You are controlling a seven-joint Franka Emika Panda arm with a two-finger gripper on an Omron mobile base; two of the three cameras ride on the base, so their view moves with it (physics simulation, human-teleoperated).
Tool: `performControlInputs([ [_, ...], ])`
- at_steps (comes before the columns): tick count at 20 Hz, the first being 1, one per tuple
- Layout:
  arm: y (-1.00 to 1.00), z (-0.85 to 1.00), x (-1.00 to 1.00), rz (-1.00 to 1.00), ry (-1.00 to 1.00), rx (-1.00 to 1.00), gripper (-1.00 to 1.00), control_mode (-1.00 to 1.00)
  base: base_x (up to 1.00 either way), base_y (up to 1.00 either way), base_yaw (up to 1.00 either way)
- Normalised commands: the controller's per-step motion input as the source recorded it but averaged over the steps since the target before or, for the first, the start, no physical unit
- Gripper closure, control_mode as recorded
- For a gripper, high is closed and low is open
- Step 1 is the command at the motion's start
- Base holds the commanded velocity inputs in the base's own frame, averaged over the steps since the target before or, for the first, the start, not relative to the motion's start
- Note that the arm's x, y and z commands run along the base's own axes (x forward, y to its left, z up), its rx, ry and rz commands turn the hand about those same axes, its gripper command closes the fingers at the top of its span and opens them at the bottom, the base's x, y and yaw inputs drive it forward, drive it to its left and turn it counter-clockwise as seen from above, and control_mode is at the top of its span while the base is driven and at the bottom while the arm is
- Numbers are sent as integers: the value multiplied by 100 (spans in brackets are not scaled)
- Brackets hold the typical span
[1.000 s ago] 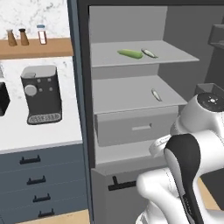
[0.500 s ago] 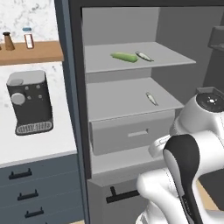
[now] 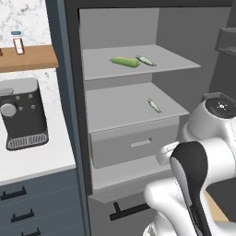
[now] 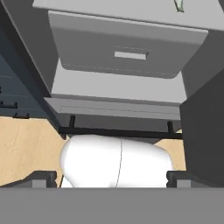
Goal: Place one corn and one fish in each tupperware on the nearby counter, to pack two identical lunches.
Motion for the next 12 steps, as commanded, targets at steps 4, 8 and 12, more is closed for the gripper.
performControlInputs([
  [4, 0, 6, 19, -9, -10, 0, -100, -100, 0, 0, 0],
  [8, 0, 49, 37, -1, -23, 1, -100, -100, 0, 0, 0],
  [12, -20, 25, 62, -1, -12, 4, -100, -100, 0, 0, 0],
])
